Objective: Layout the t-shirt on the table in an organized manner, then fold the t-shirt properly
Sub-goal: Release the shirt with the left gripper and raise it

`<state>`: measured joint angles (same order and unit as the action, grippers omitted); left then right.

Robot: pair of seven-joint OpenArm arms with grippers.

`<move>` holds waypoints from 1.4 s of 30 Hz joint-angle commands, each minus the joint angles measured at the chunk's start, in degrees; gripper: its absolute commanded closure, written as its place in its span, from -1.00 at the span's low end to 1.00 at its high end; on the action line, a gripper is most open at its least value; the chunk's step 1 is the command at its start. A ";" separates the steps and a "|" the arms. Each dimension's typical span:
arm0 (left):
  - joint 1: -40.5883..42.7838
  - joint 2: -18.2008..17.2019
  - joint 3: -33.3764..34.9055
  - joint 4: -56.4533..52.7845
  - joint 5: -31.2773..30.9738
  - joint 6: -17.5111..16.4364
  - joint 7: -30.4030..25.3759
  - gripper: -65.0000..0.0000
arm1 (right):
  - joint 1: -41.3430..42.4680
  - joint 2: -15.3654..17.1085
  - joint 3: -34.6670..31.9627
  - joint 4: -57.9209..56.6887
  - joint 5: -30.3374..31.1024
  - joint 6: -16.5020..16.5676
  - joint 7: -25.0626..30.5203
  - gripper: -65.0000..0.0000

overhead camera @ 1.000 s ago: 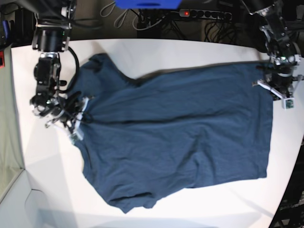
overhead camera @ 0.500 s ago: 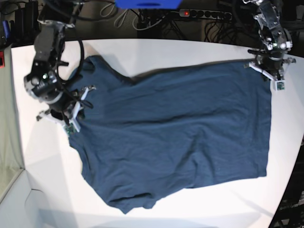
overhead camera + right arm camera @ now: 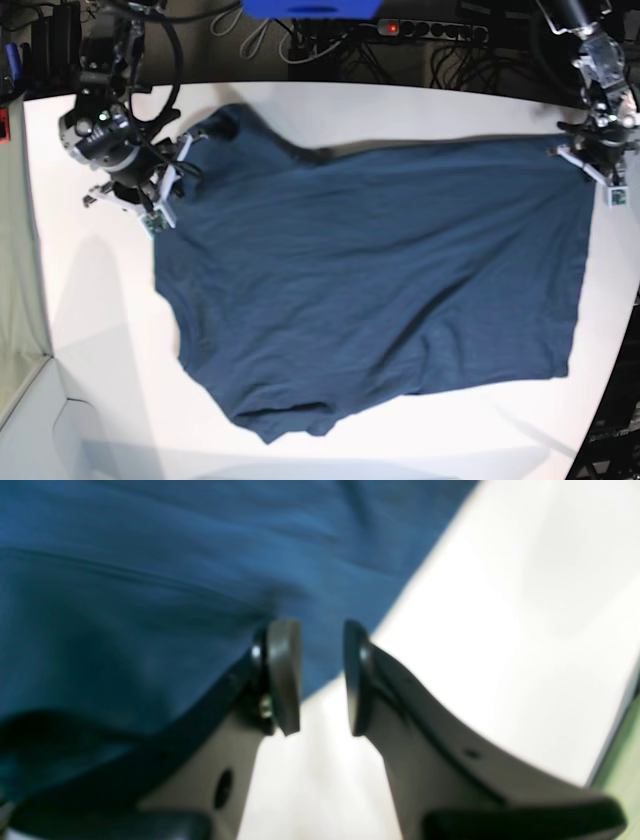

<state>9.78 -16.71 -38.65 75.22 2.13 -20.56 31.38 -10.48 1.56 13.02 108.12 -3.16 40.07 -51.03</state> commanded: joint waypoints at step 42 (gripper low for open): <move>9.96 4.09 -15.19 17.13 -0.94 -17.38 10.16 -0.86 | -8.55 1.38 -7.70 0.59 0.48 -0.07 1.31 -0.04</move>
<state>19.86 -11.57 -53.43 91.46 1.50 -37.98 42.54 -19.09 2.83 5.23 107.85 -3.38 40.07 -50.81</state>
